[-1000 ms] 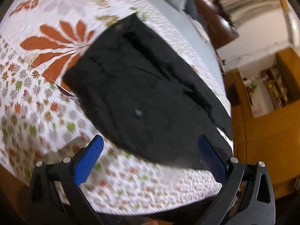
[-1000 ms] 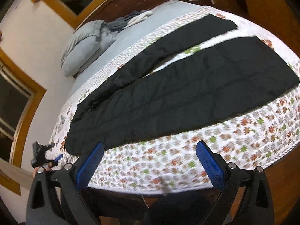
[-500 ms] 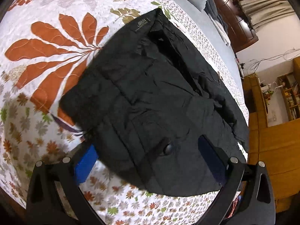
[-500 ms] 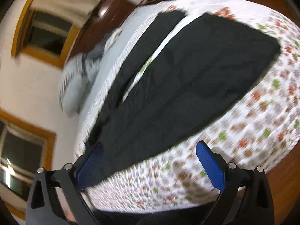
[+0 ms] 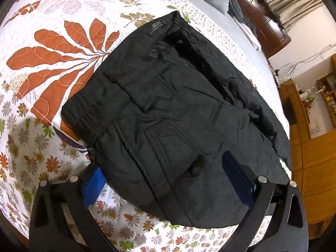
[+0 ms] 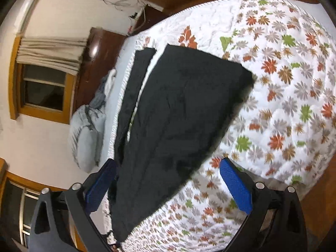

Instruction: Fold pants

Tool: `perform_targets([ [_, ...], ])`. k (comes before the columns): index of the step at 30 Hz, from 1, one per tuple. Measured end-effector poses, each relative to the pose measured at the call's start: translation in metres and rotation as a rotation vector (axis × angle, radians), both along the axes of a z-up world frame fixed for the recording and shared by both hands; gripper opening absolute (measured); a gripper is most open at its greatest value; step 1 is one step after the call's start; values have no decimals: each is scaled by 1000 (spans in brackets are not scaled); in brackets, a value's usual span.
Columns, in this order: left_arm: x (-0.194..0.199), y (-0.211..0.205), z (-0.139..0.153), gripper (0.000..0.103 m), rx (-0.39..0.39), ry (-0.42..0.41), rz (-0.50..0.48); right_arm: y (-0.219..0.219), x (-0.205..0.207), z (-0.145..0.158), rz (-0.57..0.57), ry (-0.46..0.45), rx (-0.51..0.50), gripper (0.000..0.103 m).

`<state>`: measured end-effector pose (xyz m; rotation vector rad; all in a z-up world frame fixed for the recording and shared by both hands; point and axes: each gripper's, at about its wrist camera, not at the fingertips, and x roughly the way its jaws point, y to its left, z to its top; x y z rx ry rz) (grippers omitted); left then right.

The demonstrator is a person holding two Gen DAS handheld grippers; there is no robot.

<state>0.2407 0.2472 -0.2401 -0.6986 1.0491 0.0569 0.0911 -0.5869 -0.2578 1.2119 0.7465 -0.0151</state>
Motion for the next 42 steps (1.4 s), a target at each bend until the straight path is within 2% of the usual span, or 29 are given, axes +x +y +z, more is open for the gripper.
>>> perform_targets([
  [3, 1, 0, 1, 100, 3, 11, 13, -5, 7, 0, -25, -41, 22, 100],
  [5, 0, 0, 2, 92, 20, 17, 39, -10, 14, -2, -34, -72, 42, 100],
  [7, 0, -1, 3, 67, 80, 52, 69, -14, 23, -7, -38, -83, 65, 99],
  [8, -2, 1, 3, 59, 87, 58, 79, -15, 27, -10, -40, -85, 72, 93],
  [9, -4, 4, 4, 39, 78, 59, 88, -14, 29, -10, -37, -81, 68, 84],
  [10, -6, 11, 2, 23, 15, 48, 98, -12, 33, -10, -21, -70, 51, 74],
  [12, -11, 18, 2, 12, -67, 29, 111, -7, 41, -11, 13, -55, 62, 13],
  [13, -11, 17, 5, 10, -57, 32, 107, -8, 41, -9, 18, -50, 56, 9],
  [16, -13, 17, 17, 8, -30, 53, 106, 2, 39, 9, 24, -61, -5, 6],
  [19, -18, 27, 33, 8, -36, 65, 107, 16, 33, 29, 50, -78, -43, 6],
  [23, -33, 43, 39, 8, -23, 101, 114, 35, 21, 35, 96, -50, -68, 5],
  [26, -48, 56, 35, 8, -21, 115, 128, 46, 14, 29, 122, -36, -66, 5],
  [29, -56, 68, 20, 10, -32, 137, 145, 52, 15, 8, 144, 21, -74, 5],
  [31, -54, 67, 10, 21, -35, 140, 129, 53, 17, -5, 151, 75, -97, 7],
  [33, -55, 65, 10, 24, -31, 120, 106, 52, 20, -9, 168, 100, -91, 16],
  [34, -57, 64, 13, 33, -26, 113, 98, 53, 23, -7, 181, 105, -89, 20],
  [35, -60, 63, 19, 41, -23, 106, 84, 53, 23, -3, 202, 105, -92, 34],
  [36, -65, 62, 28, 62, 4, 101, 78, 53, 22, 5, 217, 107, -109, 51],
  [37, -70, 63, 38, 83, 63, 97, 85, 50, 17, 15, 221, 113, -143, 57],
  [38, -75, 62, 49, 85, 140, 87, 87, 47, 14, 23, 217, 124, -169, 67],
  [39, -77, 62, 63, 87, 206, 68, 76, 41, 9, 34, 205, 140, -199, 68],
  [40, -76, 64, 79, 89, 246, 34, 46, 34, 4, 46, 188, 171, -243, 68],
  [42, -64, 72, 100, 91, 269, -9, 17, 26, 1, 70, 150, 203, -350, 68],
])
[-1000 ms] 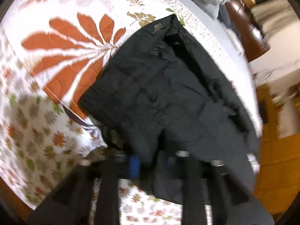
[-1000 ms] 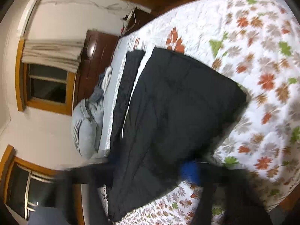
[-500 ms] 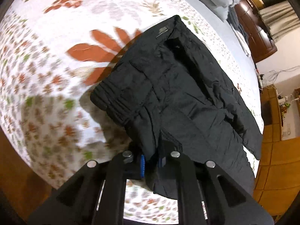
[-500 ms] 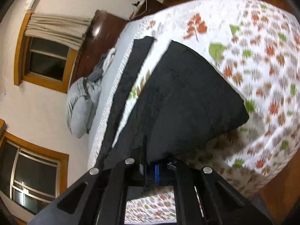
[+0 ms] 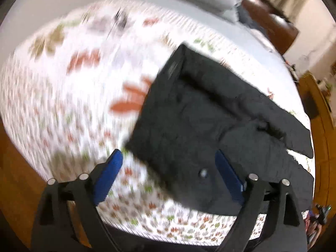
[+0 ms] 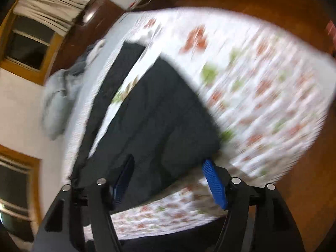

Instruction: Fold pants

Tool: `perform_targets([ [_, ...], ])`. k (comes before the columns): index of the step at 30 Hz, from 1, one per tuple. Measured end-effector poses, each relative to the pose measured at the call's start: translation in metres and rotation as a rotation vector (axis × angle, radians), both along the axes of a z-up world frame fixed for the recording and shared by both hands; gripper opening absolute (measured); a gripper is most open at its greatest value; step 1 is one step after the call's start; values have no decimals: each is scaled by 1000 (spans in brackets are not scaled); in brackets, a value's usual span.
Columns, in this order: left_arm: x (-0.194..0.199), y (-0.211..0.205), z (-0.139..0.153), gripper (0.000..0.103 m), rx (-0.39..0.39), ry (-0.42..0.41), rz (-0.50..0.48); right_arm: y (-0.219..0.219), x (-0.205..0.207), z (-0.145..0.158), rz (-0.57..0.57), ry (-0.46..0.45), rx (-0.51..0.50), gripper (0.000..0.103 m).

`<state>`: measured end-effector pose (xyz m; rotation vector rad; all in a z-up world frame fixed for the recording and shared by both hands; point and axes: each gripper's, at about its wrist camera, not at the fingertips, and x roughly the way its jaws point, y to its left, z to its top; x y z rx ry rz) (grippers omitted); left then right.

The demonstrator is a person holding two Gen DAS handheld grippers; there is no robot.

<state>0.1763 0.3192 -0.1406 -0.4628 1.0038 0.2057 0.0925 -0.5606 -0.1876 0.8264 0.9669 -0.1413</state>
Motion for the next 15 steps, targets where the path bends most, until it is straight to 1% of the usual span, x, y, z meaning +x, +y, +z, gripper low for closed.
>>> perform_targets([
  [1, 15, 5, 13, 91, 11, -27, -19, 1, 2, 16, -8, 2, -76, 68],
  [2, 28, 8, 20, 91, 19, -49, -33, 2, 6, 29, -8, -8, -129, 70],
  [4, 70, 17, 34, 92, 17, -102, -82, 9, 24, 55, 2, -38, -198, 77],
  [5, 90, 20, 35, 93, 6, -112, -115, 11, 35, 63, 15, -53, -201, 83],
  [6, 122, 25, 33, 93, -31, -107, -175, 8, 38, 63, 32, -61, -192, 83],
  [7, 140, 28, 30, 93, -49, -95, -201, 12, 54, 65, 55, -59, -181, 83],
  [8, 167, 34, 23, 93, -45, -67, -216, 17, 71, 67, 74, -60, -164, 83],
  [9, 182, 37, 17, 93, -36, -51, -215, 26, 92, 68, 90, -63, -141, 83],
  [10, 205, 44, 6, 93, -57, -33, -222, 29, 111, 64, 109, -64, -98, 83],
  [11, 224, 50, -7, 93, -97, -7, -233, 31, 129, 58, 116, -65, -58, 83],
  [12, 241, 55, -21, 93, -126, 31, -239, 38, 144, 56, 123, -67, -32, 83],
  [14, 264, 59, -41, 93, -123, 70, -253, 40, 176, 47, 125, -69, 11, 83],
  [15, 273, 61, -46, 93, -112, 78, -260, 40, 189, 43, 130, -69, 29, 83],
])
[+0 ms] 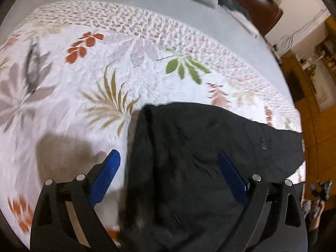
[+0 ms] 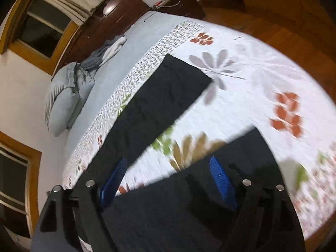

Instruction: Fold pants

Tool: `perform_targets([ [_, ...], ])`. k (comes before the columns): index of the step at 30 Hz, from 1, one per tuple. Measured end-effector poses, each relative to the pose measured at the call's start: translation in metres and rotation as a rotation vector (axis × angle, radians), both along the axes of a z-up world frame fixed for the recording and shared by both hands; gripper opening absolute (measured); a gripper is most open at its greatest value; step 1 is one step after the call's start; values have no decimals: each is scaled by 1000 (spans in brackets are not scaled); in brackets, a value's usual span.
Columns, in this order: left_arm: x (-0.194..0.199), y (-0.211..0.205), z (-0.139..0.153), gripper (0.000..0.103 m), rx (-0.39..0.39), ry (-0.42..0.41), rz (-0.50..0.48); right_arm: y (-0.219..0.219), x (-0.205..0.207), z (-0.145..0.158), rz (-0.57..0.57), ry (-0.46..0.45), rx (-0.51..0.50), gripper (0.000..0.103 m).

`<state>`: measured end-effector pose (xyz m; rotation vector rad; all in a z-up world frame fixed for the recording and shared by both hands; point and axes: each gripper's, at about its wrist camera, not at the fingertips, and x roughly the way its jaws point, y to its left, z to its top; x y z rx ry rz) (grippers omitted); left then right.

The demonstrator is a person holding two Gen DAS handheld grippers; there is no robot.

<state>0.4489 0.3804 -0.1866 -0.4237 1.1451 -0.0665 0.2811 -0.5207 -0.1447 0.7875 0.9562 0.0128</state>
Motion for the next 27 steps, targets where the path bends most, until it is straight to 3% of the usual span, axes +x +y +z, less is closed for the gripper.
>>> perform_targets([
  [7, 54, 10, -54, 92, -83, 68, -30, 6, 93, -21, 74, 24, 19, 83],
  [10, 60, 8, -57, 88, -106, 29, -54, 6, 132, -25, 129, 37, -2, 85],
  [11, 61, 8, -57, 81, -119, 18, -59, 4, 144, -26, 145, 41, -14, 86],
  [12, 63, 8, -56, 54, -121, 19, -64, 2, 156, -27, 159, 48, -31, 86],
  [13, 64, 8, -58, 39, -134, 23, -74, -4, 172, -27, 170, 59, -59, 86],
  [18, 65, 8, -56, 18, -124, 26, -63, -38, 225, -30, 183, 83, -135, 90],
  [27, 68, 5, -62, 18, -73, 66, -15, -47, 314, -75, 288, 162, -186, 90],
])
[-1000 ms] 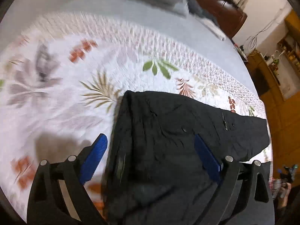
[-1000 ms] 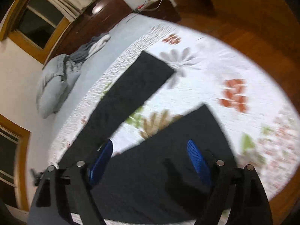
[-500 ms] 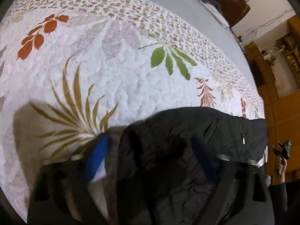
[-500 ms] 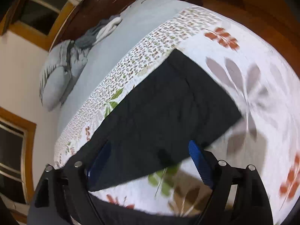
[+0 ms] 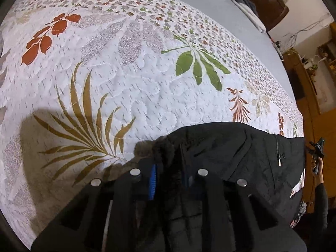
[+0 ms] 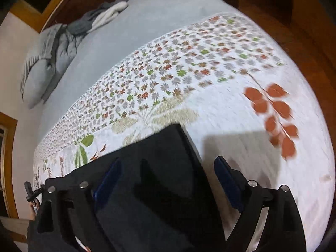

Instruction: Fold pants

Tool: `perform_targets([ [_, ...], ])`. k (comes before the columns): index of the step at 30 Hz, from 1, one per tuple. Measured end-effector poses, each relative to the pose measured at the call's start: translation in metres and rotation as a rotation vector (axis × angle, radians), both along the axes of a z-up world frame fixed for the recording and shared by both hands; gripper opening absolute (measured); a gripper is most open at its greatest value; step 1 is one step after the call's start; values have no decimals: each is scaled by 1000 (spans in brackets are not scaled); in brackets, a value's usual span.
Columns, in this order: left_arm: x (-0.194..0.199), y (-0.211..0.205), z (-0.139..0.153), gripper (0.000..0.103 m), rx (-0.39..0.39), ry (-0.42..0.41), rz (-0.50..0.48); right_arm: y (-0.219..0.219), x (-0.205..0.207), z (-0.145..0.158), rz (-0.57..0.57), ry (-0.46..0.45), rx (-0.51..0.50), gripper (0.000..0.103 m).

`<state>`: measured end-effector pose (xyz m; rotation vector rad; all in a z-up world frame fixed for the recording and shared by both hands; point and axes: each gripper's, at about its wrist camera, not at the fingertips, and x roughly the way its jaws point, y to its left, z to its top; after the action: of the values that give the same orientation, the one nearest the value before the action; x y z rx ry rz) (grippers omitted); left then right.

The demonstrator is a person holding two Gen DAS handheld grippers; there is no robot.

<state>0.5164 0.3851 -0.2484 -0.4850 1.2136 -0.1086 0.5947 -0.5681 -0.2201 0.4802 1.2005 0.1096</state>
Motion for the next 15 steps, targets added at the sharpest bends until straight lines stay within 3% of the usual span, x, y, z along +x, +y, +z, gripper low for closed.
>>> perform_targets([
  [7, 5, -6, 1, 19, 42, 33, 12, 23, 23, -16, 123, 43, 7, 90],
  [8, 5, -7, 3, 19, 54, 38, 14, 26, 22, -16, 135, 46, -2, 77],
  [9, 6, -8, 5, 18, 69, 44, 19, 27, 18, -15, 140, 51, -19, 45],
  [10, 7, -11, 8, 17, 101, 49, 22, 26, 16, -15, 141, 58, -9, 24],
  [11, 8, -14, 12, 16, 129, 50, 24, 26, 10, -11, 141, 45, -5, 15],
  [12, 7, -16, 16, 15, 150, 45, 27, 29, 3, -3, 151, 16, -27, 12],
  [15, 1, -20, 38, 14, 183, 7, 44, 29, -14, 16, 128, -30, -43, 10],
])
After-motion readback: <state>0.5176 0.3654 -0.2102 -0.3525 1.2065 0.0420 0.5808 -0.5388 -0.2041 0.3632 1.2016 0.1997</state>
